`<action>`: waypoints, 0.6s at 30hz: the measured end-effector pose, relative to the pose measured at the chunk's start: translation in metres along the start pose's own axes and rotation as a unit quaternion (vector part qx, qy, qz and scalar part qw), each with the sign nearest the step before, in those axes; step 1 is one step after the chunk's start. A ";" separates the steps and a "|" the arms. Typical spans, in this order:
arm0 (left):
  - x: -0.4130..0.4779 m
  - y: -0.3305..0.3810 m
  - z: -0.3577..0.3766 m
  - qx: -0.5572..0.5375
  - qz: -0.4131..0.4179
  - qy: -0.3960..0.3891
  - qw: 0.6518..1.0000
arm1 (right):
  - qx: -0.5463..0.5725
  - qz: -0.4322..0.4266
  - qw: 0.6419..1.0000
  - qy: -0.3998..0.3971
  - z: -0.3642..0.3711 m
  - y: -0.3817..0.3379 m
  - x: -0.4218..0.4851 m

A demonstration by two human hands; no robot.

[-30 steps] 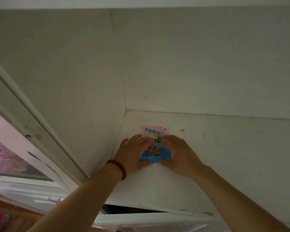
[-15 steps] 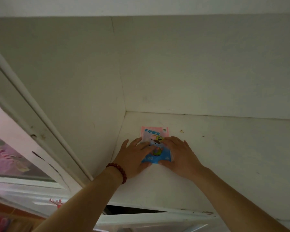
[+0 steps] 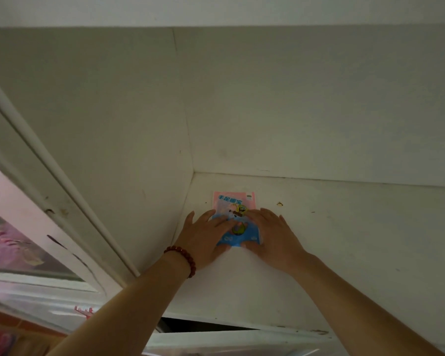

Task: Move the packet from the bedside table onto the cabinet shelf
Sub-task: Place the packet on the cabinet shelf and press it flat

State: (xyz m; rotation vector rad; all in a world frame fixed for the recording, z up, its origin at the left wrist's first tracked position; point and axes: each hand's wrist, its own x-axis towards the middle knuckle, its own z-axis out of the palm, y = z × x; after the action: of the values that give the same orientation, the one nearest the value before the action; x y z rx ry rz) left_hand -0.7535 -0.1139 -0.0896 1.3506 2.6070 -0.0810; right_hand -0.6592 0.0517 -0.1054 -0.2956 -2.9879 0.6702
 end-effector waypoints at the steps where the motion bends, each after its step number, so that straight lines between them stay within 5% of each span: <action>1: 0.001 -0.001 0.000 -0.001 -0.004 0.000 1.000 | -0.001 0.002 1.000 0.000 0.001 0.001 0.002; 18: 0.025 -0.015 -0.004 -0.020 -0.097 0.048 0.994 | -0.001 0.030 0.999 0.015 0.006 0.000 0.033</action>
State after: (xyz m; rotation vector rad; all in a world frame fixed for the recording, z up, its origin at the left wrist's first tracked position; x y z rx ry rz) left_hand -0.7804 -0.1027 -0.0916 1.1123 2.7977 0.0065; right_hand -0.6925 0.0562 -0.1099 -0.3945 -2.9621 0.6621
